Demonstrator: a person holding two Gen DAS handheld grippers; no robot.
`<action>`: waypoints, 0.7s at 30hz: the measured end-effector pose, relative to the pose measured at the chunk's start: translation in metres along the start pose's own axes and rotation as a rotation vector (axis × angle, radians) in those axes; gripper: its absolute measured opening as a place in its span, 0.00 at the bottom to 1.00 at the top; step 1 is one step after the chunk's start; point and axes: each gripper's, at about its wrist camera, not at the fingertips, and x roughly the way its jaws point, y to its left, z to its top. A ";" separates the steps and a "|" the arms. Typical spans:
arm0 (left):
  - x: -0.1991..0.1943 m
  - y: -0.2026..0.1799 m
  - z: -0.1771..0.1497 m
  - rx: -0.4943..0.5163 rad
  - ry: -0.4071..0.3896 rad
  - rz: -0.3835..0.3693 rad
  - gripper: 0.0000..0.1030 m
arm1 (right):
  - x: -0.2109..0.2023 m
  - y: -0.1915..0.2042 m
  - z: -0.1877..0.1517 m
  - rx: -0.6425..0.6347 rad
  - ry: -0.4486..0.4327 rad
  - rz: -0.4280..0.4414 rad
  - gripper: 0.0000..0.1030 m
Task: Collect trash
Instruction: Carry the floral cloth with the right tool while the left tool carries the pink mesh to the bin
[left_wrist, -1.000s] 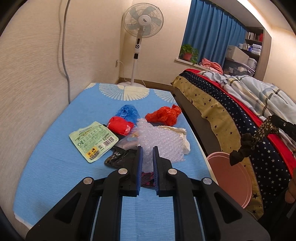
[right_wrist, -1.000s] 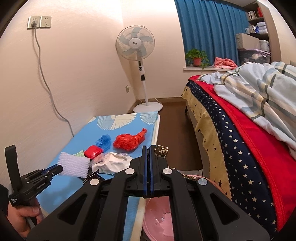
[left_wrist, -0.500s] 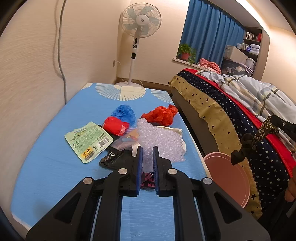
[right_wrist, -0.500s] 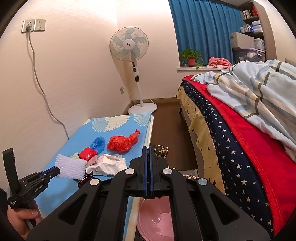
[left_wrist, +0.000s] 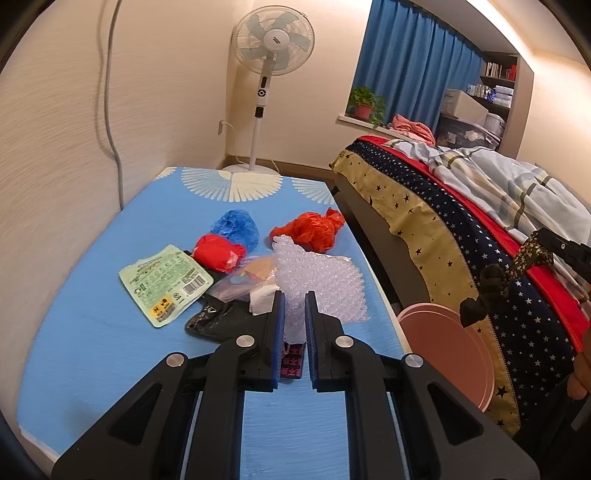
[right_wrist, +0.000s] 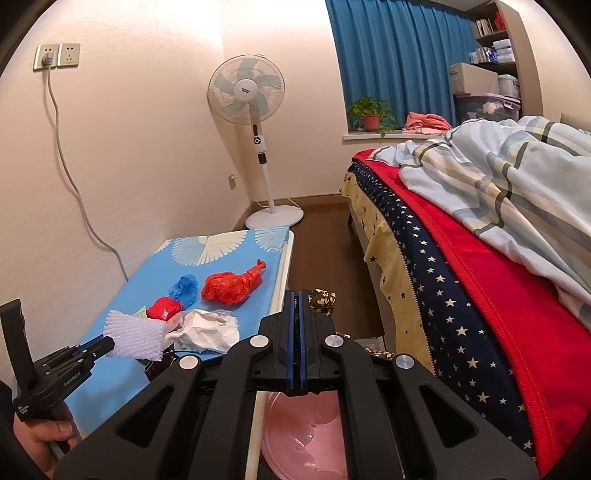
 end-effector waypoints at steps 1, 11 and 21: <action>0.001 -0.002 0.000 0.003 0.001 -0.003 0.11 | 0.000 -0.002 0.000 0.003 0.000 -0.004 0.02; 0.016 -0.033 -0.003 0.037 0.016 -0.053 0.11 | -0.001 -0.014 -0.001 0.012 -0.001 -0.055 0.02; 0.041 -0.080 -0.012 0.084 0.058 -0.135 0.11 | 0.006 -0.025 -0.003 0.009 0.020 -0.127 0.02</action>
